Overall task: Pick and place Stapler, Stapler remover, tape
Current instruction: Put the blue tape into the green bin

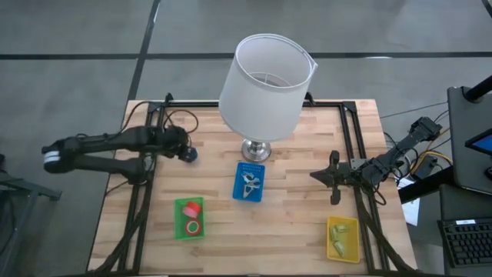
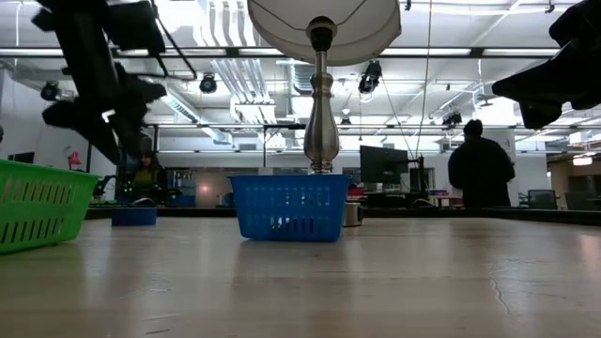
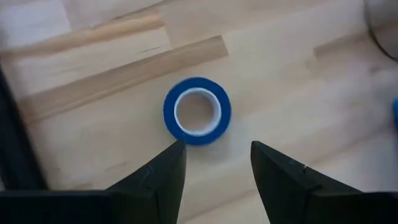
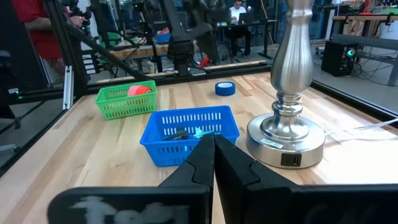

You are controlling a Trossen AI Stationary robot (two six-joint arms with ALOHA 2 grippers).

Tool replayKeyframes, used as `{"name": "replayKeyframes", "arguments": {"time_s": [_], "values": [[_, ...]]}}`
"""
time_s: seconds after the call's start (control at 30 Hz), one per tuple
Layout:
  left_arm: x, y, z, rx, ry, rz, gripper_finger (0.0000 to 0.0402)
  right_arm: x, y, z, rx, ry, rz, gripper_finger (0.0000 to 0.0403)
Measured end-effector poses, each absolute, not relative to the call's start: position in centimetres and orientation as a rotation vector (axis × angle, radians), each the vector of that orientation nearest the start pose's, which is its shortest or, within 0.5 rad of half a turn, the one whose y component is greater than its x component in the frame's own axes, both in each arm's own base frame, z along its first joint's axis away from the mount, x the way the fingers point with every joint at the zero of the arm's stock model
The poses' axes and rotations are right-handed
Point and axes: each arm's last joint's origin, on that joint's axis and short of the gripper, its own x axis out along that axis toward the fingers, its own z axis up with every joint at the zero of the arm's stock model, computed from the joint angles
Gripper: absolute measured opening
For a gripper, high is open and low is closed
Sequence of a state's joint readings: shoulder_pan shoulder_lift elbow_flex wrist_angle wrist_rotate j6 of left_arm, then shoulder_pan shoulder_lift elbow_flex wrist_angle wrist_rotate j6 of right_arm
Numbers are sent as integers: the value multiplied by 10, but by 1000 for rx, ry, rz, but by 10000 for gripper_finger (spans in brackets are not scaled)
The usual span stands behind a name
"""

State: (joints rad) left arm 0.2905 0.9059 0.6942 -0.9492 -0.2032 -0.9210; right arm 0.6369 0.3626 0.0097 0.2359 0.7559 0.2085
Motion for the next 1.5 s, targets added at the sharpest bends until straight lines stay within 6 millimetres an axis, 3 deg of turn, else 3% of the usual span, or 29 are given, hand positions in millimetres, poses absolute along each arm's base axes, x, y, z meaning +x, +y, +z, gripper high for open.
{"name": "replayKeyframes", "arguments": {"time_s": [0.47, 0.83, 1.03, 1.2, 1.5], "values": [[140, 76, 166, -911, 913, 1066, 181, 102, 51, 158, 133, 77, -128, 9], [155, 83, 154, -895, 916, 1021, 174, 102, 51, 158, 133, 77, -128, 9], [160, 83, 146, -886, 984, 942, 115, 102, 51, 158, 133, 77, -128, 9], [160, 83, 146, -883, 991, 922, 38, 102, 51, 158, 133, 77, -127, 9], [160, 77, 187, -919, 876, 738, 50, 102, 51, 158, 133, 77, -128, 9]]}}
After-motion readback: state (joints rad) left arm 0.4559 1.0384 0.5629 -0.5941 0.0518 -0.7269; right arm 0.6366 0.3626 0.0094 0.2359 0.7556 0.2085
